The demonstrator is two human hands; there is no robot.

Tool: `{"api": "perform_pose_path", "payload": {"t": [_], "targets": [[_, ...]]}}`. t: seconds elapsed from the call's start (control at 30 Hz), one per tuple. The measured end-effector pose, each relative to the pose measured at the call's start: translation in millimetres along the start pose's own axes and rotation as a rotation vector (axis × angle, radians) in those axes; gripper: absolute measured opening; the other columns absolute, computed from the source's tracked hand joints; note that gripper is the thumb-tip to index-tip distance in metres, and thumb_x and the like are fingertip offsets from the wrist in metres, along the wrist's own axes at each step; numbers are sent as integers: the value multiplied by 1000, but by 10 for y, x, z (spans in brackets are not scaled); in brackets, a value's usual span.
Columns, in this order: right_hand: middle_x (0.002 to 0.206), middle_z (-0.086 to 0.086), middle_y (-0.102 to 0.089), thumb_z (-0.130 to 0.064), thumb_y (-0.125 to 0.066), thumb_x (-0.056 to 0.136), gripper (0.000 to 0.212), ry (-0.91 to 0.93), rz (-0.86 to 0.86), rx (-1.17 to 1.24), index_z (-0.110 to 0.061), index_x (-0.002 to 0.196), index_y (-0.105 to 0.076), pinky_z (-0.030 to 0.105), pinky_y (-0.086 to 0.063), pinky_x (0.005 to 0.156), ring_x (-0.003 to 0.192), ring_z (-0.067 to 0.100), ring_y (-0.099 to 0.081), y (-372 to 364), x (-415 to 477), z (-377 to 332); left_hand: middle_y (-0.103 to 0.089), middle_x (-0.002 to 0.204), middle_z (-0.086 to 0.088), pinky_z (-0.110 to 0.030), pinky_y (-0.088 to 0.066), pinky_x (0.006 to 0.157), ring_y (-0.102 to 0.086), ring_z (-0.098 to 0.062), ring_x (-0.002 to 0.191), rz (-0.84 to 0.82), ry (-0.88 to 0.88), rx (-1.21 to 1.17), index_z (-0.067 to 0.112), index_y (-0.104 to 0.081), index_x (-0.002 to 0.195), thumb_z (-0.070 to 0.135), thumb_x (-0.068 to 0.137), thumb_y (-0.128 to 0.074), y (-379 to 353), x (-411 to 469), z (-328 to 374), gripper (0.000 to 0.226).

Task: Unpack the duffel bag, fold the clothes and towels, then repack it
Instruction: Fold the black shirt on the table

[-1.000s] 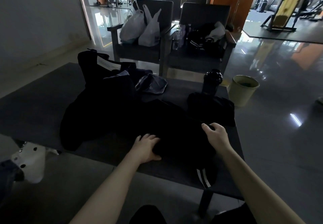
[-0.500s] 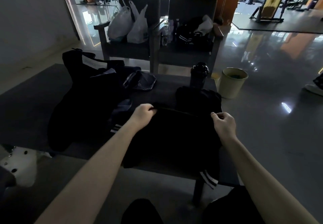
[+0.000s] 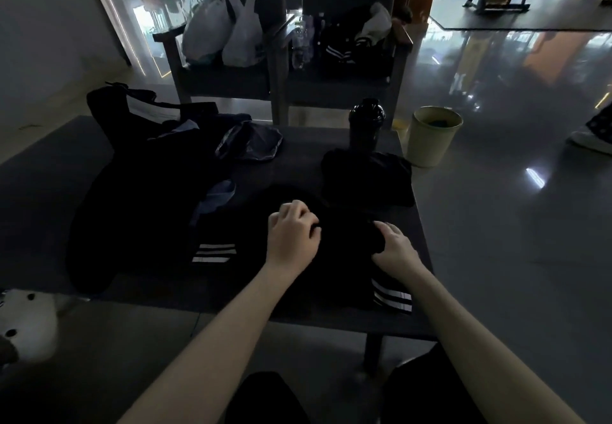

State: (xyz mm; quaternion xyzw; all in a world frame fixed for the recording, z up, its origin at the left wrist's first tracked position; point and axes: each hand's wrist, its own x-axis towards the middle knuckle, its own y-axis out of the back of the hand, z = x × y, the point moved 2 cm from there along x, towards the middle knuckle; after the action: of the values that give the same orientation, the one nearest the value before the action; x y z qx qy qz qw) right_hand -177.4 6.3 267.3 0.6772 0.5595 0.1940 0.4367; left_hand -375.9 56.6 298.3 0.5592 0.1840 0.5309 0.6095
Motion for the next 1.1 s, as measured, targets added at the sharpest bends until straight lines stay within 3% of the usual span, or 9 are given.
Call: {"api": "perform_pose_path", "payload": {"t": [0.1,0.2,0.3,0.43,0.57,0.73,0.83,0.97,1.1], "targets": [[137,10,-44,-45,-57,85,70,-136,7,-74,-25,145,-27,47,-38,102,125,31,-43,-16,-18,46,-57,109,1,-35,-34,94,-51,-19,109,-165,-131,2,18,-69,106,49,88,-57,-72,-23,251,38],[134,12,-47,-28,-60,82,73,-115,-35,79,-23,147,-25,43,-44,98,121,29,-47,-10,-23,91,-44,138,-4,-41,-26,108,-37,-22,129,-575,-40,108,17,-46,136,69,86,-42,-240,-75,404,72],[128,8,-48,-5,-61,77,88,-89,-206,265,-26,150,-18,26,-51,78,104,19,-56,65,-82,118,-38,142,-8,-44,-23,110,-33,-27,132,-709,34,171,14,-38,138,68,82,-50,-385,-167,462,79],[117,3,-50,3,-63,77,83,10,-231,188,-21,147,-26,21,-46,71,96,15,-54,99,-186,154,-54,120,-6,-40,-32,106,-49,-26,115,-588,96,96,15,-51,120,28,89,-55,-404,-221,486,34],[101,6,-66,-3,-54,87,29,78,60,180,-13,112,-64,26,-49,72,90,20,-61,95,-176,211,-59,101,-4,-26,-47,77,-58,-19,89,-593,339,-358,17,-56,109,1,86,-45,-278,-212,366,31],[75,-3,-57,-5,-52,93,9,57,312,640,-11,94,-59,8,-40,50,67,11,-52,365,-144,110,-59,91,-10,-27,-48,64,-56,-16,75,-409,530,-704,10,-54,106,3,92,-50,40,-30,121,16],[74,2,-55,-5,-48,95,10,12,417,807,-6,96,-57,14,-39,49,63,10,-48,585,-122,78,-55,77,-5,-20,-39,48,-50,-12,60,-387,553,-778,10,-56,104,4,96,-42,327,90,31,17],[75,2,-60,-10,-49,94,12,19,422,822,-8,94,-61,24,-43,57,65,11,-54,828,-140,37,-57,84,-14,-22,-43,55,-53,-19,67,-362,536,-859,8,-63,93,14,98,-49,592,211,-82,16],[75,1,-62,-16,-55,92,11,65,477,576,-12,85,-63,21,-42,57,69,13,-57,1037,-171,-3,-67,80,-14,-35,-50,72,-62,-27,72,-293,528,-647,6,-71,83,25,92,-60,796,378,-287,23]]}}
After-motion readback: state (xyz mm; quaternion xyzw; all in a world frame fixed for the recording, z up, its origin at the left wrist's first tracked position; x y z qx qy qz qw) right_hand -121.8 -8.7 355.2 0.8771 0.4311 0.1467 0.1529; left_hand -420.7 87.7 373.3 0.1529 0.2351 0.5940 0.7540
